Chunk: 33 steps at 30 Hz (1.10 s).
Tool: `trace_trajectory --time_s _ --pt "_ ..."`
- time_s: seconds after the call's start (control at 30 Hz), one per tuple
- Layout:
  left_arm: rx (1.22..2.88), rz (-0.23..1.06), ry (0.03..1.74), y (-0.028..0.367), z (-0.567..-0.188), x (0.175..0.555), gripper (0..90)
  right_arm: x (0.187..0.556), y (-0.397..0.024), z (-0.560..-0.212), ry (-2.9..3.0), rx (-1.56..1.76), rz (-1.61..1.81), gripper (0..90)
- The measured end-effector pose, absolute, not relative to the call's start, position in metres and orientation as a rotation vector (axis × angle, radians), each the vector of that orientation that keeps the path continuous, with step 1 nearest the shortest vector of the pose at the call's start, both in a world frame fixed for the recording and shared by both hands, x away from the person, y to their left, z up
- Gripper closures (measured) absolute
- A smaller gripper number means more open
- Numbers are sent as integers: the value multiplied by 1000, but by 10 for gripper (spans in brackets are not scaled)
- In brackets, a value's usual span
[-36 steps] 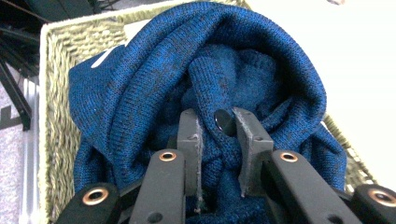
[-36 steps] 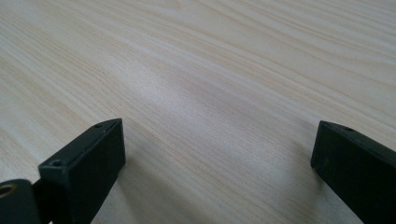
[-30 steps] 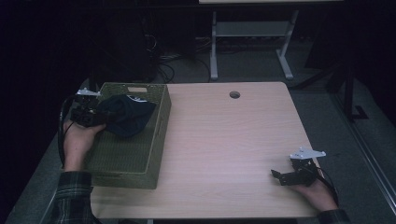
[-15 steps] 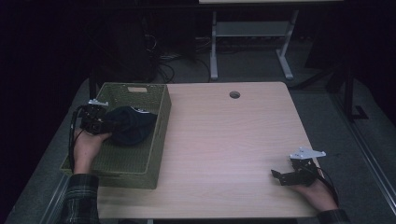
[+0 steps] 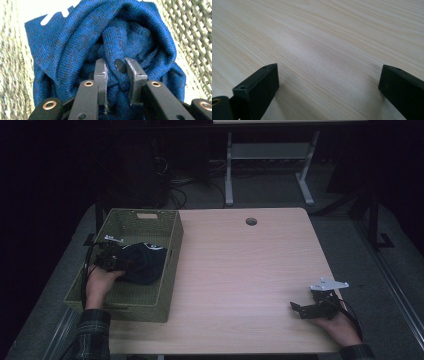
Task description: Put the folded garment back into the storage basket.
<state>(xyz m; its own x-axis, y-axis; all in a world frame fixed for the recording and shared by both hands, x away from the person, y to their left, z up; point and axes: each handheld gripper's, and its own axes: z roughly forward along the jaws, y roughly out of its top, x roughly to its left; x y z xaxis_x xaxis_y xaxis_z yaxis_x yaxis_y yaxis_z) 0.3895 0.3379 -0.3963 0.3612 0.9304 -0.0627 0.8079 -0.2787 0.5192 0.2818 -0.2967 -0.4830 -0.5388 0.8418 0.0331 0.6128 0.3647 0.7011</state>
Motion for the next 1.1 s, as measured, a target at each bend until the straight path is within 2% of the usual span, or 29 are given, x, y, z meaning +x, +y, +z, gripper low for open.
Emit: trace_trajectory --time_s 0.13,0.3,0.6,0.73,1.1 --pt "2178 330 1517 337 -400 389 662 282 -297 -483 2300 1279 966 27" --pt "2173 338 1512 337 -394 388 476 282 -297 -483 2300 1279 967 27" --pt "2093 417 1446 334 -369 383 254 282 -297 -483 2301 1278 966 27" --pt "2064 405 1405 328 -359 381 190 282 -297 -483 2300 1279 966 27" --pt "2054 394 1265 295 -334 378 146 282 -297 -483 2300 1279 966 27"
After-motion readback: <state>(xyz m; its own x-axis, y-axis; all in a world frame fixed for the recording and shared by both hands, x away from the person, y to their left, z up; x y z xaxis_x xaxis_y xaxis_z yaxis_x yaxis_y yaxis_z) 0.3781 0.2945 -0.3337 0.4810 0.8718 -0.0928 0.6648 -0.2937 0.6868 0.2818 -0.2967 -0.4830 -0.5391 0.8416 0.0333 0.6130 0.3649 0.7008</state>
